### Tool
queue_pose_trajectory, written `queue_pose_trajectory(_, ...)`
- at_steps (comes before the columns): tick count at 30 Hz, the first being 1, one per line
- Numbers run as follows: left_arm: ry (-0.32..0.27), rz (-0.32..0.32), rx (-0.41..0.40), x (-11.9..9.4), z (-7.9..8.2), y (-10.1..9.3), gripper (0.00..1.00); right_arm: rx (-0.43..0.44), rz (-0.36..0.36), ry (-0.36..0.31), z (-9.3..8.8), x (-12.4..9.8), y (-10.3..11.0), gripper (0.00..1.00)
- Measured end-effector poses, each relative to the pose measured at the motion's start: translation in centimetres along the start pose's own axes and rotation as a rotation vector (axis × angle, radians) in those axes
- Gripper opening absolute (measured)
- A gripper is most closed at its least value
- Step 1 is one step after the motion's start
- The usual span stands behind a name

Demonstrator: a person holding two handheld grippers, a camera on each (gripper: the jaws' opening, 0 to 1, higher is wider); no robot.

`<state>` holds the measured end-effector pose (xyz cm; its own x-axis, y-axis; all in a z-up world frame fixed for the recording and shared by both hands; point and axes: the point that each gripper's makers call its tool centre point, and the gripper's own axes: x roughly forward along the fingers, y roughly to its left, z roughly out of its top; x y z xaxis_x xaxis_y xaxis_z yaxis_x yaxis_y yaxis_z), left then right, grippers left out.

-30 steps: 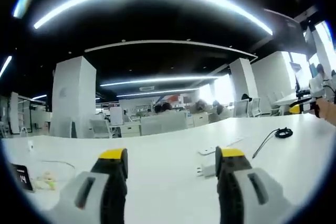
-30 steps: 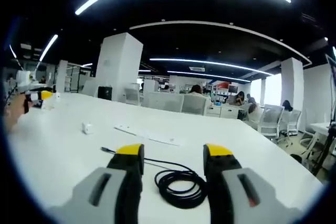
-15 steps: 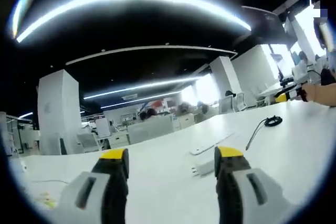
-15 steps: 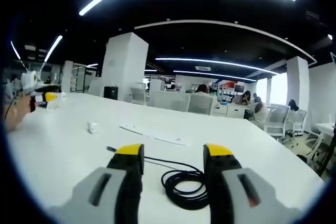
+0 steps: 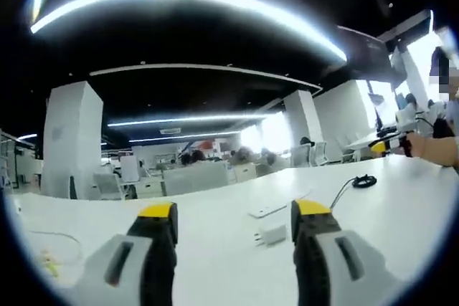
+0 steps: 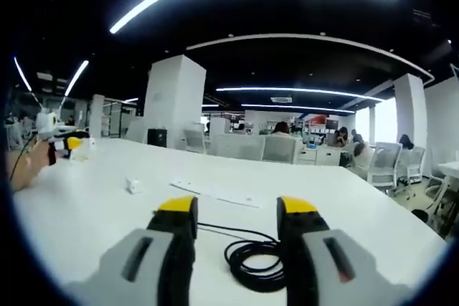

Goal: Plug the desk Type‑C cable into the charger adapter.

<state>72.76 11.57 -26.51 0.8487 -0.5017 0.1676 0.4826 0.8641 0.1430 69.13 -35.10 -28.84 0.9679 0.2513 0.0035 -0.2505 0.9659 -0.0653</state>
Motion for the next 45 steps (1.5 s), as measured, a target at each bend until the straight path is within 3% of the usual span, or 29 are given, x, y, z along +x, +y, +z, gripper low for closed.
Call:
queue_pose_trajectory(4,-0.004,-0.057,-0.017,0.2,-0.1,-0.7,0.64,-0.001,0.003,-0.005,0.2,-0.1,0.2,0.46)
queue_pose_trajectory(8,-0.008,-0.073,-0.016,0.2,0.0,-0.8,0.64,0.000,0.011,-0.010,0.3,-0.1,0.5,0.46)
queue_pose_trajectory(12,0.013,-0.140,-0.019,0.7,-0.1,-1.2,0.62,0.006,0.014,-0.012,0.3,-0.1,0.6,0.46)
queue_pose_trajectory(17,0.116,-0.264,0.094,2.3,-1.0,-2.2,0.60,0.009,0.019,-0.012,0.3,-0.1,0.6,0.45)
queue_pose_trajectory(21,0.144,-0.333,0.120,3.6,-1.1,-3.3,0.61,-0.009,0.021,-0.012,0.4,0.0,0.6,0.45)
queue_pose_trajectory(26,0.223,-0.456,0.216,5.3,-2.1,-5.4,0.60,-0.020,0.029,-0.017,0.6,-0.1,0.7,0.45)
queue_pose_trajectory(30,0.323,-0.543,0.289,6.5,-3.2,-6.4,0.55,-0.012,0.033,-0.015,0.5,-0.1,0.7,0.45)
queue_pose_trajectory(45,0.620,-0.721,0.464,10.5,-7.1,-8.0,0.56,-0.014,0.043,-0.008,0.3,0.0,0.8,0.45)
